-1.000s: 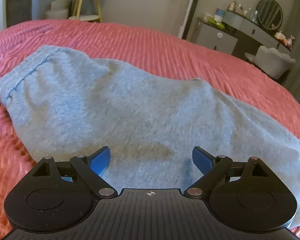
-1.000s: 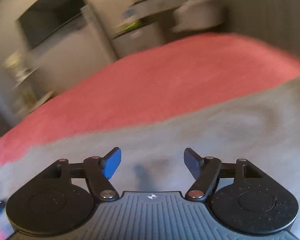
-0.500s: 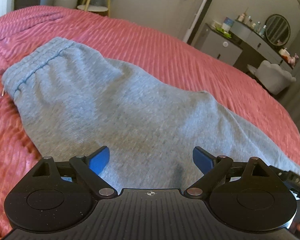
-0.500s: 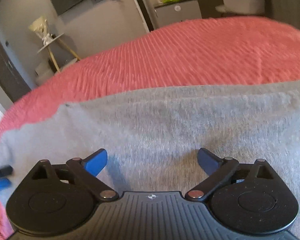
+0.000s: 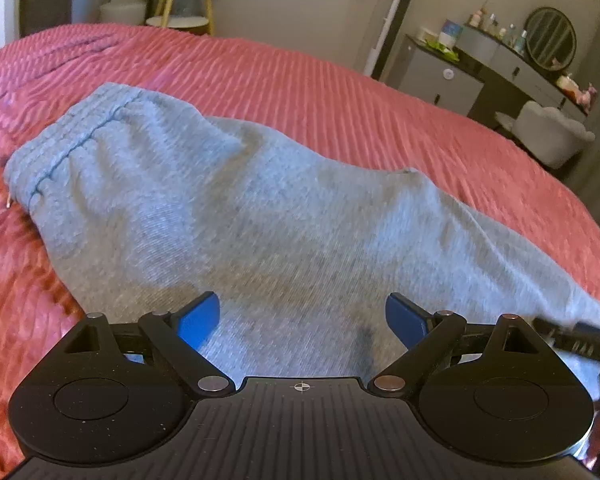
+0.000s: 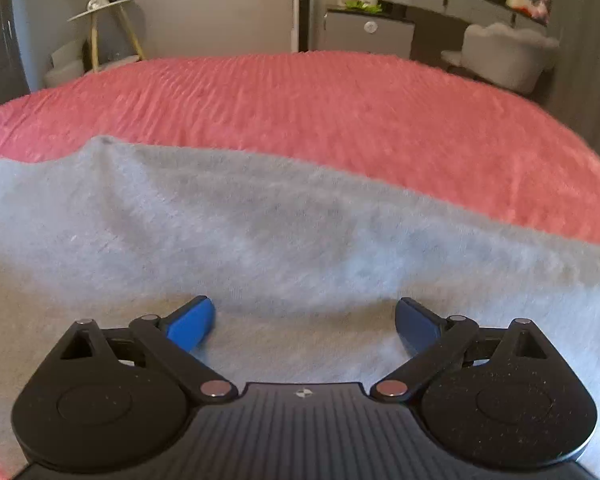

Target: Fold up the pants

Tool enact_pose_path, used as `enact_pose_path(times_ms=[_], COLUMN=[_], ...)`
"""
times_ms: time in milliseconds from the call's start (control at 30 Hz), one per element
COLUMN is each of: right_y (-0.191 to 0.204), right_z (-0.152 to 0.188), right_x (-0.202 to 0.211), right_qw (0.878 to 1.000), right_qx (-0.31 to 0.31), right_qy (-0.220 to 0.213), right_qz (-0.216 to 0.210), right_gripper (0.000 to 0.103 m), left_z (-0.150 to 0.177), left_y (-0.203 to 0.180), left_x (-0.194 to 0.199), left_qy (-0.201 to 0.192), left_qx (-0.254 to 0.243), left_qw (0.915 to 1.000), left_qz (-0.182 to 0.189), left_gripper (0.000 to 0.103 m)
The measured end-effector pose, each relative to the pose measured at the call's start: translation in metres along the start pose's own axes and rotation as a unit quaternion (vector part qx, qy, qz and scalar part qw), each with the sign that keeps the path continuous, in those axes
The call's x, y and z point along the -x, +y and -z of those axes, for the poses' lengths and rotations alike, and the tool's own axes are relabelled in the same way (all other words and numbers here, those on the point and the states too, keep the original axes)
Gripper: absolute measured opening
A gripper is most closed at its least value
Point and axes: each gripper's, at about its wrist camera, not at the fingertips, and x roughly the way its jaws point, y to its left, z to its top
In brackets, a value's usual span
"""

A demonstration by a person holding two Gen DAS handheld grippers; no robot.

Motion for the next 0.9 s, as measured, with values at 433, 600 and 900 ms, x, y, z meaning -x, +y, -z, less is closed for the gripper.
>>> enact_pose_path(times_ms=[433,600,900], right_y=[-0.054,-0.067,-0.147], right_z=[0.026,0.049,0.064], right_x=[0.047,0.042,0.086], right_qw=[0.995,0.995,0.952], right_qx=[-0.078,-0.052,-0.174], right_qy=[-0.012,-0.006,0.001], right_qz=[0.060,0.084,0.251], right_gripper=[0.097,0.097,0.097], left_z=[0.006,0.011,0.023], left_y=[-0.012,-0.014,-0.027], left_x=[-0.007,-0.005,-0.010], left_qy=[0.003,-0.003,-0.004], left_qx=[-0.052,-0.071,-0.127], left_qw=[0.9982,0.9967,0.9893], left_qz=[-0.030,-0.038,-0.072], left_gripper=[0.095,0.095,0.096])
